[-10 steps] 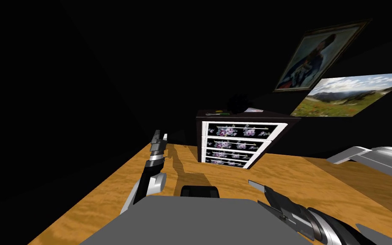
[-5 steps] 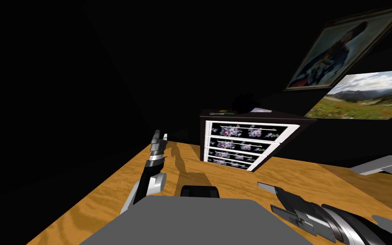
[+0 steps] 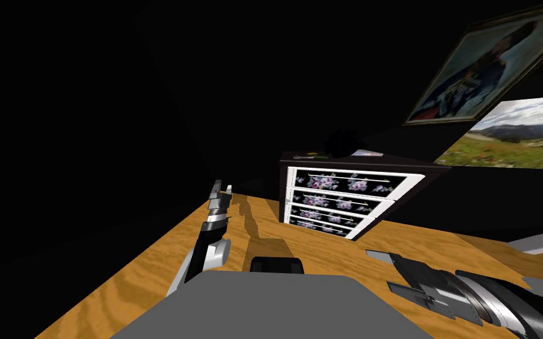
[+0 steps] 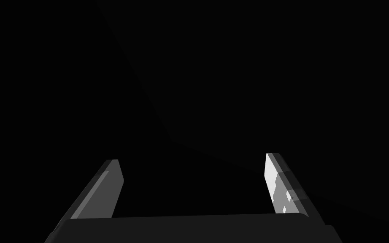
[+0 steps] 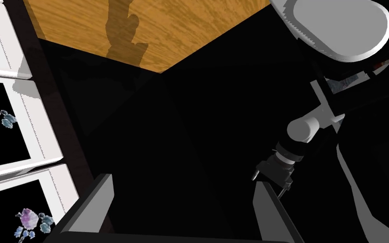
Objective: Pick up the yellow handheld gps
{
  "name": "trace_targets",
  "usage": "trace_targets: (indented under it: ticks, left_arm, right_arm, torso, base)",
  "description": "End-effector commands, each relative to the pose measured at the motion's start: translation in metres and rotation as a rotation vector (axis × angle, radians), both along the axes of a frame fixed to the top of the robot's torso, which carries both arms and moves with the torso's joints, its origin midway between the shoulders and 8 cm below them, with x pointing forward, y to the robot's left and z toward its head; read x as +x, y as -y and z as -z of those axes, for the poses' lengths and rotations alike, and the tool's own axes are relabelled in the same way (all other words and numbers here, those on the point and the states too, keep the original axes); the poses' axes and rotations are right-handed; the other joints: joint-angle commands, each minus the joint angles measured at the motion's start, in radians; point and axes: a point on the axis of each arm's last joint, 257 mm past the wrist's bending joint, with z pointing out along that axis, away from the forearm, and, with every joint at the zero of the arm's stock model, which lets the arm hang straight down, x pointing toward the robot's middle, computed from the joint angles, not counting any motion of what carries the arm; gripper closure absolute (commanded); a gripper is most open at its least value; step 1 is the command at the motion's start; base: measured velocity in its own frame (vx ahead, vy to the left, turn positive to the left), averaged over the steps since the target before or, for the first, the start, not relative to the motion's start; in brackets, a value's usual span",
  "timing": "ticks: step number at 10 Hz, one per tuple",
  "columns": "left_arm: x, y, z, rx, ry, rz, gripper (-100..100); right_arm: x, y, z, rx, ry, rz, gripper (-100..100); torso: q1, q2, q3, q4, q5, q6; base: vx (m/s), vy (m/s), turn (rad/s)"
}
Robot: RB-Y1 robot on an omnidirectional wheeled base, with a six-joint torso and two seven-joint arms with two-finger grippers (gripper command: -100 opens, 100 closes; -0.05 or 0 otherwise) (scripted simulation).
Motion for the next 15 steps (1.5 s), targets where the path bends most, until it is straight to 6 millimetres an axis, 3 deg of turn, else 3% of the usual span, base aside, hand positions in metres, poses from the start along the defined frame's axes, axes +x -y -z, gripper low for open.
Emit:
trace_targets:
  ticks: [1,6,11,14,15]
  left_arm:
    - [0.0,0.0,0.0,0.0,0.0,0.0,0]
    - [0.0,0.0,0.0,0.0,0.0,0.0,0]
    - [0.0,0.0,0.0,0.0,0.0,0.0,0]
    - [0.0,0.0,0.0,0.0,0.0,0.0,0]
    - [0.0,0.0,0.0,0.0,0.0,0.0,0]
  right_arm:
    - [0.002,0.019,-0.007,-0.042,-0.012,-0.018,-100]
    - [0.017,0.062,-0.027,-0.198,-0.044,-0.083,-100]
    - [0.044,0.112,-0.066,-0.376,-0.062,-0.129,-100]
    - [0.064,0.133,-0.094,-0.485,-0.068,-0.163,-100]
    - [0.065,0.133,-0.095,-0.49,-0.069,-0.167,-100]
  torso:
    - [0.0,0.0,0.0,0.0,0.0,0.0]
    - [0.0,-0.001,-0.001,0.0,0.0,0.0]
    - [0.0,-0.002,-0.001,-0.001,0.0,-0.001]
    - [-0.001,-0.003,-0.002,-0.001,0.0,-0.002]
    - [-0.002,-0.004,-0.002,-0.001,0.0,0.0]
  base:
    - [-0.037,0.02,0.221]
    - [-0.021,0.015,0.106]
    - [-0.005,-0.002,0.168]
    - [0.008,-0.019,0.154]
    - [0.009,-0.017,-0.024]
